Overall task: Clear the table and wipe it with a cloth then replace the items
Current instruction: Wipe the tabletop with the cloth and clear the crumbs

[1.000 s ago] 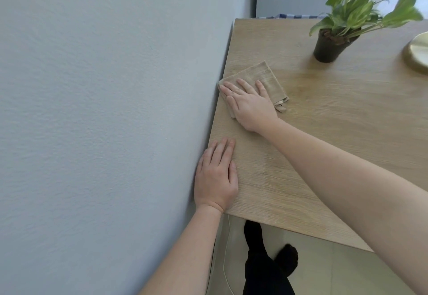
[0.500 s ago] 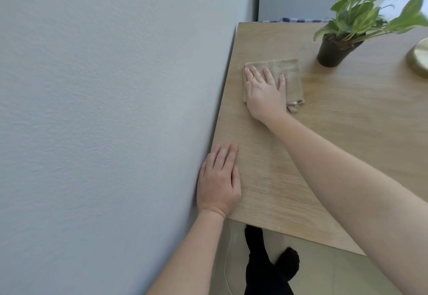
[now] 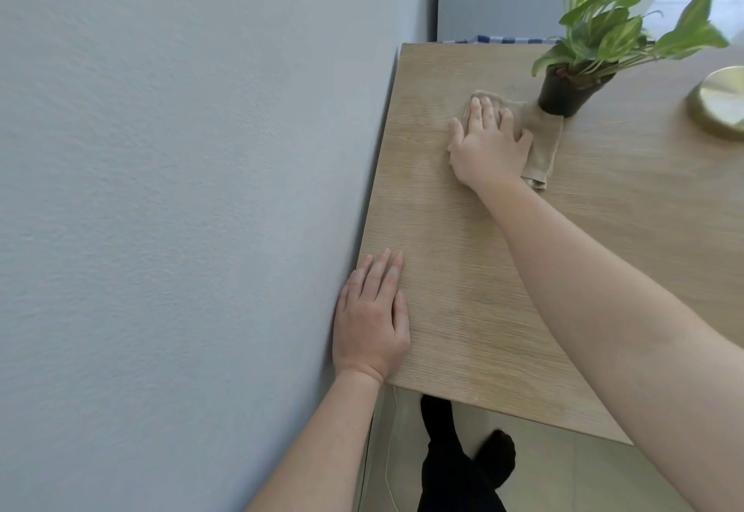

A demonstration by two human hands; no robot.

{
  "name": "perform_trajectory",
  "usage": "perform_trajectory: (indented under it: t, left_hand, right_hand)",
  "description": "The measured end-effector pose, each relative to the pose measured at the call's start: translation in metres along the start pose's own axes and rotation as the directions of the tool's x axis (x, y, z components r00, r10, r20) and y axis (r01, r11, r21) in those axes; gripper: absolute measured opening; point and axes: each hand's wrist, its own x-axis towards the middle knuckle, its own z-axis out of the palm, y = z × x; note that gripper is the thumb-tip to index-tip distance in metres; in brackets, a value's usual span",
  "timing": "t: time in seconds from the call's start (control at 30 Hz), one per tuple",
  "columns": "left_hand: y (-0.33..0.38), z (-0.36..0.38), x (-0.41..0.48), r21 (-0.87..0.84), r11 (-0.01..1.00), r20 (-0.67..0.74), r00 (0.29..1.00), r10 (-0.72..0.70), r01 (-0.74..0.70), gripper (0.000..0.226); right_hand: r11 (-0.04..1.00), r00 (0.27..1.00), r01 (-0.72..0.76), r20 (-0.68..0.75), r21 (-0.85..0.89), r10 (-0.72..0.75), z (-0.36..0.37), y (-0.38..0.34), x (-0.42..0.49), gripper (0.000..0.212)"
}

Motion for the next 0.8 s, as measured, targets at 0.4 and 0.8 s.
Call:
perform_trajectory:
  t: [0.4,0.8]
  left_hand:
    - [-0.001,0.001,-0.001,0.001,1.0,-0.006,1.0,0.0,0.0,0.058]
    - [0.001,0.002,0.001,0.01,1.0,-0.004,1.0,-0.005,0.005,0.058]
  right_hand:
    - [0.966,0.968,0.22,-0.09,-0.138,-0.234,-0.003,0.083,-0.037,0.062]
    - [0.996,0.973,0.002,-0.23,-0.085,-0.021,0.037,0.053,-0.041,0.085]
